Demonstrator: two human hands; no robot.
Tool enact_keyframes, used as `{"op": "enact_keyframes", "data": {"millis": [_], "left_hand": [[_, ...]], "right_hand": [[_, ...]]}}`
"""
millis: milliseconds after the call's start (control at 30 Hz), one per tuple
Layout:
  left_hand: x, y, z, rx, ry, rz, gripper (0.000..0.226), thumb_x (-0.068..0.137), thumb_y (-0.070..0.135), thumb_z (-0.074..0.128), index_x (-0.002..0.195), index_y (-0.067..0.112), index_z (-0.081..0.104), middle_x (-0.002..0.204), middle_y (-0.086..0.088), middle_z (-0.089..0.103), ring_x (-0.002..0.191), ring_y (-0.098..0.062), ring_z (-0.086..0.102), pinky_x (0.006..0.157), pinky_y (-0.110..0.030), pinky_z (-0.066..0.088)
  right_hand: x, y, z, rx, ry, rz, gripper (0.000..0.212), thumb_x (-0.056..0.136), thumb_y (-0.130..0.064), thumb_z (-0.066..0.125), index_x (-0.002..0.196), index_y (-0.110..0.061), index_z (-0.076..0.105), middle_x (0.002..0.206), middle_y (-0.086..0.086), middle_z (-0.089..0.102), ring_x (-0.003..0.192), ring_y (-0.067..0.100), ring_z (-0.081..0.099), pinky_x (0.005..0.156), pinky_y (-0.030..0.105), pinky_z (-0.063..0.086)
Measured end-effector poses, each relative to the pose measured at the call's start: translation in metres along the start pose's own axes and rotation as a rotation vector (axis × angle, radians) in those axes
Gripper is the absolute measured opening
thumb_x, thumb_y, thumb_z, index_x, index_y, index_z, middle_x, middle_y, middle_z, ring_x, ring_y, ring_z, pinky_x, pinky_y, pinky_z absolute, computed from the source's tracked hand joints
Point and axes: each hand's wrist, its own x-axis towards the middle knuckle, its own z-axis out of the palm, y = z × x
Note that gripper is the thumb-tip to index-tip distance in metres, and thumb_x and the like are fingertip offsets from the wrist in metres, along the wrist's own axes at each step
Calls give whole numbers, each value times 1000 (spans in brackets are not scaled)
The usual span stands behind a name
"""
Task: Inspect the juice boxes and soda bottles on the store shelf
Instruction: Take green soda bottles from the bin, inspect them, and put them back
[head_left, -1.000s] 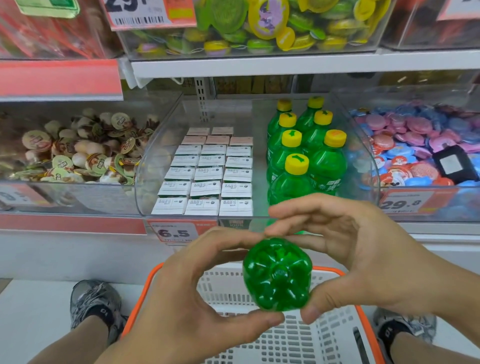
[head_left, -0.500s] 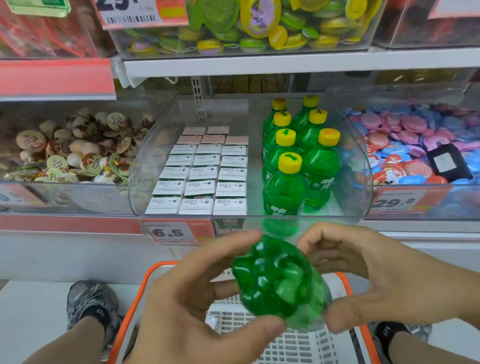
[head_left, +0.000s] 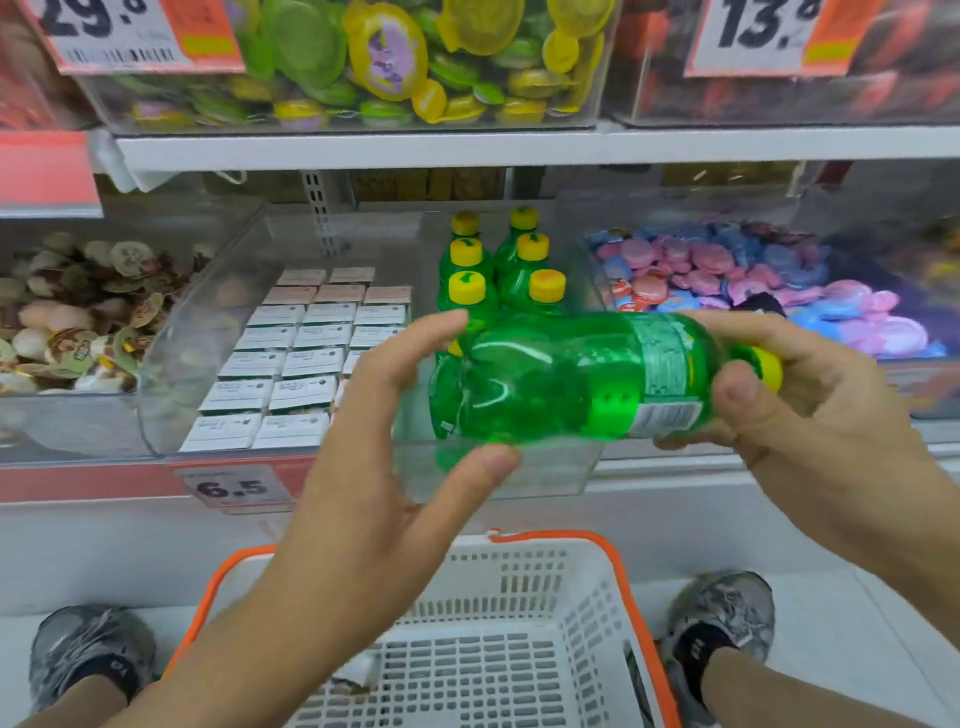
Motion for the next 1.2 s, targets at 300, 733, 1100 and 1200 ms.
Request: {"op": "enact_keyframes", "data": {"millis": [300, 733, 1100, 1200], "left_hand": [[51, -44, -5, 395, -264, -68, 64, 92, 51, 51, 150, 43, 26, 163, 4, 16, 152, -9, 10, 120, -33, 18], [66, -60, -6, 371, -362, 17, 52, 89, 59, 44, 138, 42, 41, 163, 11, 13, 142, -3, 27, 104, -32, 35], [52, -56, 20, 249, -238, -29, 42, 93, 53, 40, 133, 39, 38, 161, 19, 1, 149, -10, 17, 87, -25, 38], [50, -58, 19, 220, -219, -17, 39, 98, 51, 33, 135, 39, 36, 161, 19, 1, 147, -6, 20, 92, -29, 42]], "right_hand": [[34, 13, -20, -652, 141, -24, 44, 66, -54, 87, 93, -30, 62, 97, 7, 61, 98, 21, 70, 59, 11, 55], [53, 30, 36, -848, 61, -103, 57, 66, -30, 92, 114, -26, 62, 72, -7, 61, 65, 16, 56, 68, 39, 51], [65, 27, 38, -1220, -64, -172, 45, 87, -47, 69, 121, -20, 57, 108, -2, 63, 104, 18, 44, 84, 32, 40], [79, 12, 39, -1161, -50, -156, 49, 84, -54, 68, 120, -22, 60, 107, -5, 63, 102, 17, 54, 89, 36, 46]]}}
